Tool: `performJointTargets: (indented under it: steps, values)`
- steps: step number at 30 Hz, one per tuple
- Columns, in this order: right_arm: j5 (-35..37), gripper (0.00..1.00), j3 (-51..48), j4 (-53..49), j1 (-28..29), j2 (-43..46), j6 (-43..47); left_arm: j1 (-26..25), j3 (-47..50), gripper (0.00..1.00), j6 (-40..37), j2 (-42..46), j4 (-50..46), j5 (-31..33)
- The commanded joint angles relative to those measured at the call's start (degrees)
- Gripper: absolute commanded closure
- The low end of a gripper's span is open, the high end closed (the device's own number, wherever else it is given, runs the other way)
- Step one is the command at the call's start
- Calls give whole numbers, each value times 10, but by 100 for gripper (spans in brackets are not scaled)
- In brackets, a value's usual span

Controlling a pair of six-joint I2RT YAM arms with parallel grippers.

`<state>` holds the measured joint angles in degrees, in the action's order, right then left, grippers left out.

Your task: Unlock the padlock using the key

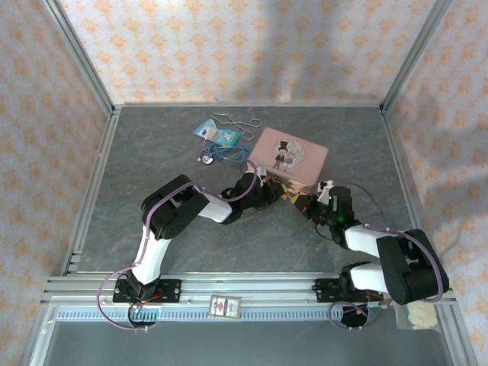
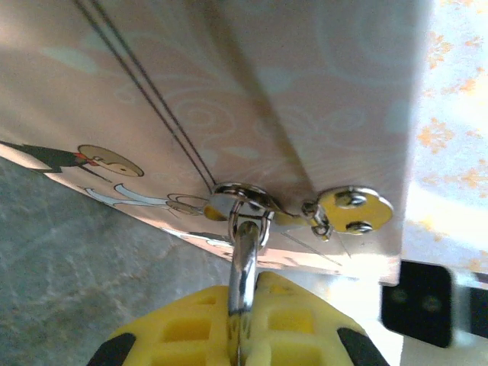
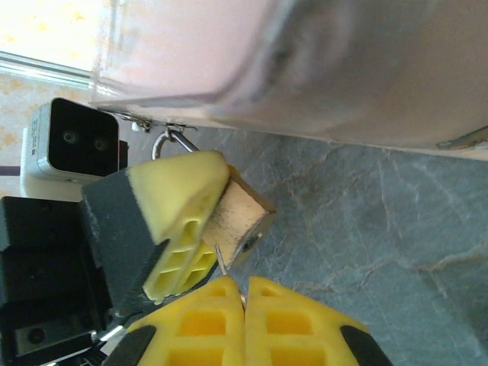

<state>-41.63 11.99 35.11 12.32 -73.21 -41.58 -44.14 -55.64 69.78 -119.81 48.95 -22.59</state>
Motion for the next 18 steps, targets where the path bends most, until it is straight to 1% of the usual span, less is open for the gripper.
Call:
performJointTargets:
  steps: [1,6,13,18]
  values:
    - [-28,100,-15,73,-4,-4,-33,0,3,100,50,22,107,-31]
    - [-15,100,-20,59,-8,15,-35,0,0,100,59,26,115,-32]
    - [-2,100,-46,57,-46,52,-65,-1,3,100,79,19,143,-31]
    - [-7,100,-46,51,-47,73,-65,-1,-1,100,80,17,144,-31]
